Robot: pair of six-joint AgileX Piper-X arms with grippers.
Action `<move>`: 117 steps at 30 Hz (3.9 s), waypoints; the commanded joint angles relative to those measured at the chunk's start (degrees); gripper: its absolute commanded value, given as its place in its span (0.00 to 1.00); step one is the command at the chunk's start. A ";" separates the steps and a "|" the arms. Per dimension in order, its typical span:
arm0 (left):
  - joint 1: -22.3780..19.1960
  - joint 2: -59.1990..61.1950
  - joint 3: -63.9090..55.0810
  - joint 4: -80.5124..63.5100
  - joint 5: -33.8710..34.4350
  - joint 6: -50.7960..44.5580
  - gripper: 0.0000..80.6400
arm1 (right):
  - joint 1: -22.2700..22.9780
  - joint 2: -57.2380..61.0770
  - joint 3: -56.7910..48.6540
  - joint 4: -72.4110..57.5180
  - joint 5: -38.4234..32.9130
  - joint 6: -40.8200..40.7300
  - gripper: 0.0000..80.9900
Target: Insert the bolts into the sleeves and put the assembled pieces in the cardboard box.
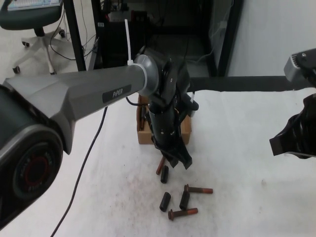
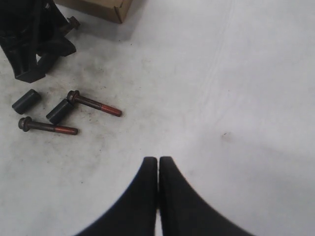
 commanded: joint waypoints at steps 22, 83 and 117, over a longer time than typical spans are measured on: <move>0.10 -0.64 0.14 -2.38 -5.94 -6.79 0.45 | -0.28 -0.57 -0.18 0.41 -0.37 -0.49 0.01; 1.17 -19.16 6.30 -8.34 -0.85 -7.82 0.00 | -0.28 -0.57 -0.18 1.65 -0.50 -1.37 0.01; 18.15 -71.94 56.43 -26.51 4.01 -22.10 0.00 | 18.43 35.92 -17.38 -17.83 -14.17 20.38 0.19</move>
